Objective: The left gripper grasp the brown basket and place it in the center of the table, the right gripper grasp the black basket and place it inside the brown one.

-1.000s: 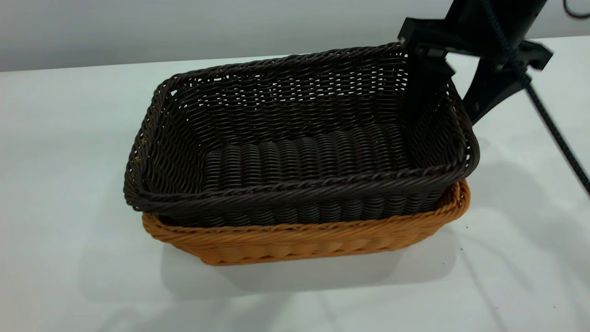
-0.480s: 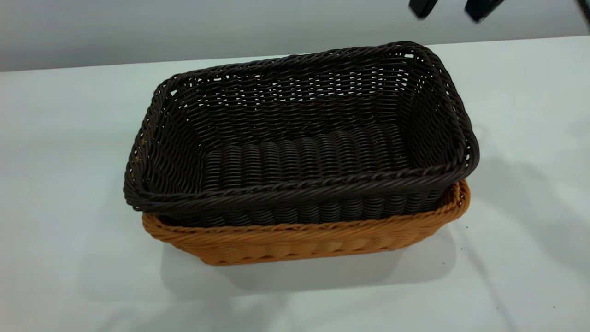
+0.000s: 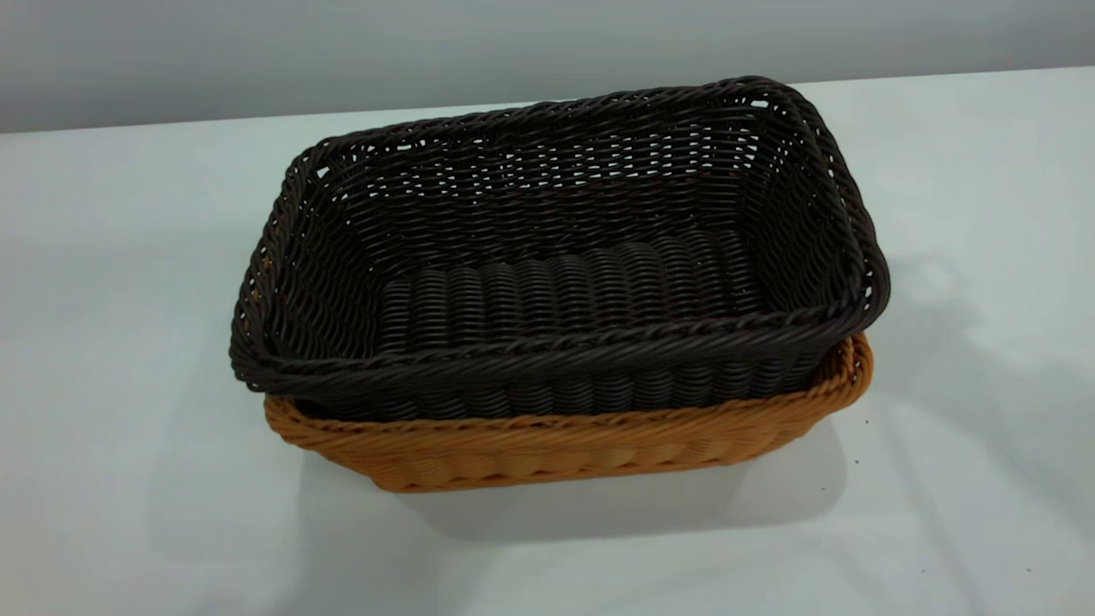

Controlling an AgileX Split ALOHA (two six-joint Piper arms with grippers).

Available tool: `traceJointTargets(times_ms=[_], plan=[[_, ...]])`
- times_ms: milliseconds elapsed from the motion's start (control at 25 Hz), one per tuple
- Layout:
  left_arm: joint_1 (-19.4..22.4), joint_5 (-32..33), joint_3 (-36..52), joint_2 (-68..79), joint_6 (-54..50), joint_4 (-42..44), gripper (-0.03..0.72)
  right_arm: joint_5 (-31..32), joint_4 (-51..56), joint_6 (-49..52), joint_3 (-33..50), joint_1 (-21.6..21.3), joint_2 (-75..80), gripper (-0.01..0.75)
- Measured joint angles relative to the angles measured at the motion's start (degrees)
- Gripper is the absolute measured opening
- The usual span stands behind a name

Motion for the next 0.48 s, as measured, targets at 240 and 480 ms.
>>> traceJointTargets(times_ms=[240, 480], plan=[[0.00, -0.83, 2.50, -5.94, -10.15, 7.43, 0.001, -7.50, -2.76, 0.53, 6.53, 0.00, -11.07, 0.007], [0.00, -0.19, 10.43, -13.16, -24.15, 19.88, 0.000, -14.01, -11.01, 4.23, 16.38, 0.00, -24.43, 0.006]])
